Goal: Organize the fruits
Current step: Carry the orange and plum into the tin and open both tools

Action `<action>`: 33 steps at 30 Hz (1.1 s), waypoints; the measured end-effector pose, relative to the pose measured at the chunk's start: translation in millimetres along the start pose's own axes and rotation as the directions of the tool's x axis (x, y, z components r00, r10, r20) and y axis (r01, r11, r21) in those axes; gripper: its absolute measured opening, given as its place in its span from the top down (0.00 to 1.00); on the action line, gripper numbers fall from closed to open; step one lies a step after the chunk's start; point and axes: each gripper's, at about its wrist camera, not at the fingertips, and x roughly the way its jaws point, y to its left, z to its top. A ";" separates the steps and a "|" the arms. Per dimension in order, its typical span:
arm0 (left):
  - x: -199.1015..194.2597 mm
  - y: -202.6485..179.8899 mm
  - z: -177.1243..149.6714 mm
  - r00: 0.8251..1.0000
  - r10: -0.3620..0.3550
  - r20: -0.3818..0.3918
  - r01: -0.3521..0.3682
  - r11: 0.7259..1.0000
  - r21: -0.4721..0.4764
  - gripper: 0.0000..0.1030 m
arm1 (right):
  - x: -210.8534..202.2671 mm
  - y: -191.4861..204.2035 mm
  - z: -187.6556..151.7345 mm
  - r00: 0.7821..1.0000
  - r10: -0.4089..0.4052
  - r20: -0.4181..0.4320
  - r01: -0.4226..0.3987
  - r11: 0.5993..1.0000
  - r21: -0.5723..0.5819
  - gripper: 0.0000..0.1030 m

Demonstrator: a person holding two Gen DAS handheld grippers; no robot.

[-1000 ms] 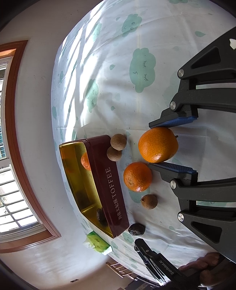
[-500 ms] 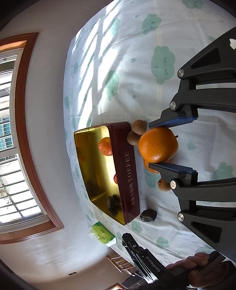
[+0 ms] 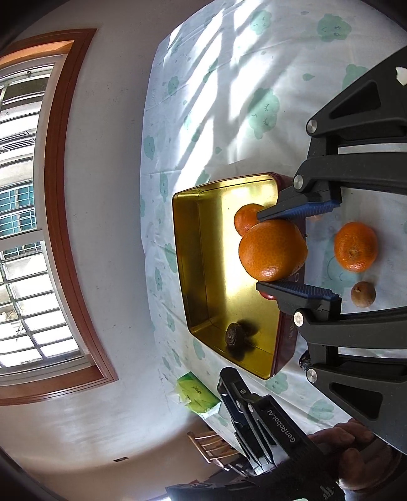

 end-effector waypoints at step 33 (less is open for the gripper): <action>66.5 3.3 16.4 0.997 0.032 -0.065 -0.031 0.999 0.015 0.72 | 76.8 0.5 21.4 0.996 0.036 -0.078 -0.037 0.999 -0.009 0.67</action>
